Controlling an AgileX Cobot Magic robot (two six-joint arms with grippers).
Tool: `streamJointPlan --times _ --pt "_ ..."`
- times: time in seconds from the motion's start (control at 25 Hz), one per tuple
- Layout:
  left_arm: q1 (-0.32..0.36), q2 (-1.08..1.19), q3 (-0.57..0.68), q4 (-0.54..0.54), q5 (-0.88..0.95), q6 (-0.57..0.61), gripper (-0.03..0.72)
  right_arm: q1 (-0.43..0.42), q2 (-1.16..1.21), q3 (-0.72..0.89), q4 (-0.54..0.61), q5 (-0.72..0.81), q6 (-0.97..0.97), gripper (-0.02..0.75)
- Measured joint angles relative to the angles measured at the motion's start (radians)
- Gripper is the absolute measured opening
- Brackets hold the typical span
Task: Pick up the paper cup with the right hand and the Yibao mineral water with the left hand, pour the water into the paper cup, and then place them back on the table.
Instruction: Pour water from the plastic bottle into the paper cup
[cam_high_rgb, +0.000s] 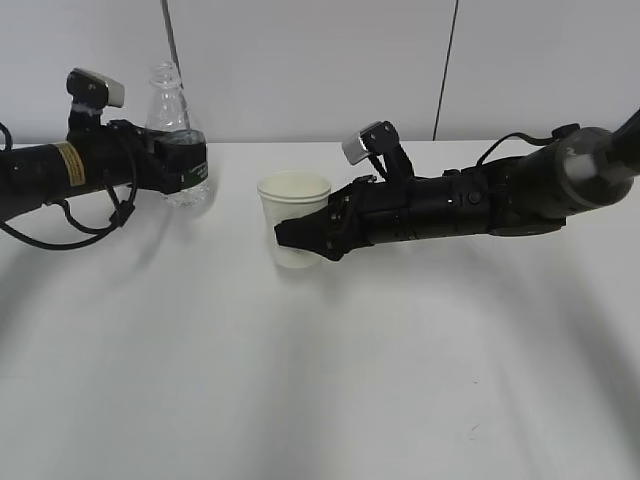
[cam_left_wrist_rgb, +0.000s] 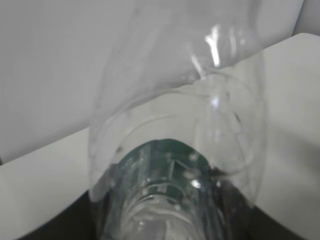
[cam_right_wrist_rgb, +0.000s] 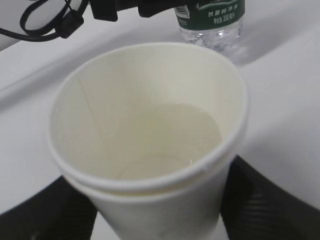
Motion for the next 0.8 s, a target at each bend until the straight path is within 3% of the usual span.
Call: streamJointPlan --times 0.28,0.8 --pt "0.016 0.021 0.056 -0.076 -0.053 0.051 0.313 0.000 0.000 0.000 0.018 0.000 -0.003 0.529" --pt "0.017 0.044 0.086 -0.085 -0.067 0.079 0.313 0.000 0.000 0.000 0.116 0.028 -0.052 0.528"
